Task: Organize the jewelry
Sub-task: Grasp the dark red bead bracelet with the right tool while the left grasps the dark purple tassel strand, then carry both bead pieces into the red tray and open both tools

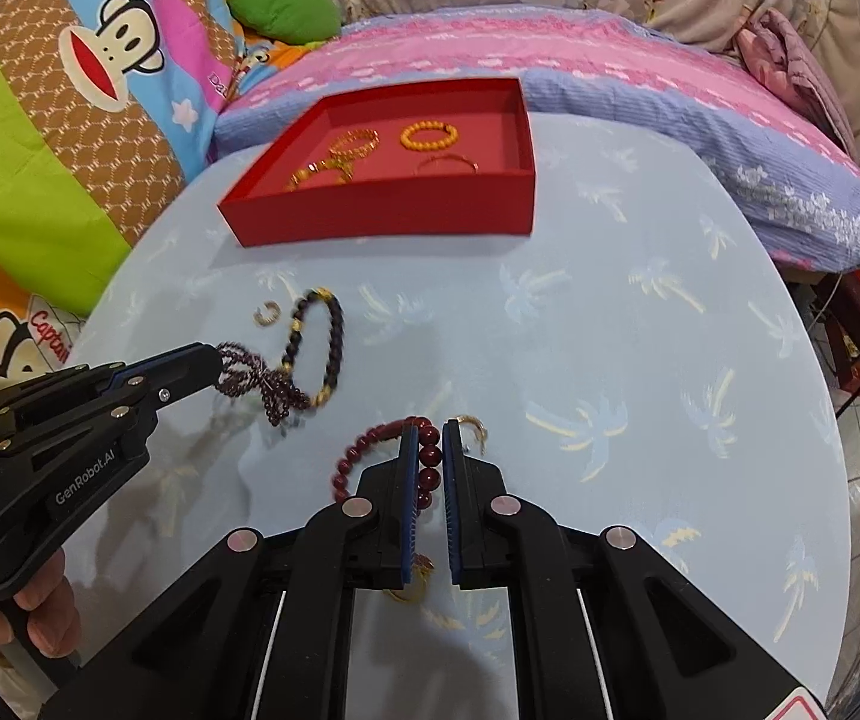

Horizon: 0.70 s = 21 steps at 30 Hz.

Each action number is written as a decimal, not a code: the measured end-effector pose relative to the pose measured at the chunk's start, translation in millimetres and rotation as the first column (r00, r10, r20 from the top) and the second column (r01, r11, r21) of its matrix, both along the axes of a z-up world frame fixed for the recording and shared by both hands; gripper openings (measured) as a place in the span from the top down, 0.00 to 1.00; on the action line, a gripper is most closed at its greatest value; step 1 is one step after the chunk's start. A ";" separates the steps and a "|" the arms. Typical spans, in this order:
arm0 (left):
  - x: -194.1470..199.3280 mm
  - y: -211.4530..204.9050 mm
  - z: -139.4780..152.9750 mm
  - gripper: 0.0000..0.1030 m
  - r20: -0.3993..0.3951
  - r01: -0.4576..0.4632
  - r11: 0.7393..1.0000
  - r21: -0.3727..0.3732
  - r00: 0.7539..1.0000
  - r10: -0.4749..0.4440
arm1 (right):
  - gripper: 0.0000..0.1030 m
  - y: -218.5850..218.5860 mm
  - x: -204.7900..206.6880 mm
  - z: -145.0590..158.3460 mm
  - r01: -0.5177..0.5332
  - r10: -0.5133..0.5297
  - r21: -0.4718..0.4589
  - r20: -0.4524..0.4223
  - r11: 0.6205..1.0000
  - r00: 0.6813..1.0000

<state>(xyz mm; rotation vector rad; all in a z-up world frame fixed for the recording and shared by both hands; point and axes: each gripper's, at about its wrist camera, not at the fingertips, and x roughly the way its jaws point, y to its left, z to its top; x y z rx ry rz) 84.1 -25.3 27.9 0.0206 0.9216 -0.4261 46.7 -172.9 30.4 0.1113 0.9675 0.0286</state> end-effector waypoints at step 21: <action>68.6 1.4 101.9 0.97 0.215 0.016 0.999 -0.027 0.977 -0.010 | 0.93 -7.1 94.9 91.6 -0.012 0.017 -0.026 0.198 1.000 0.980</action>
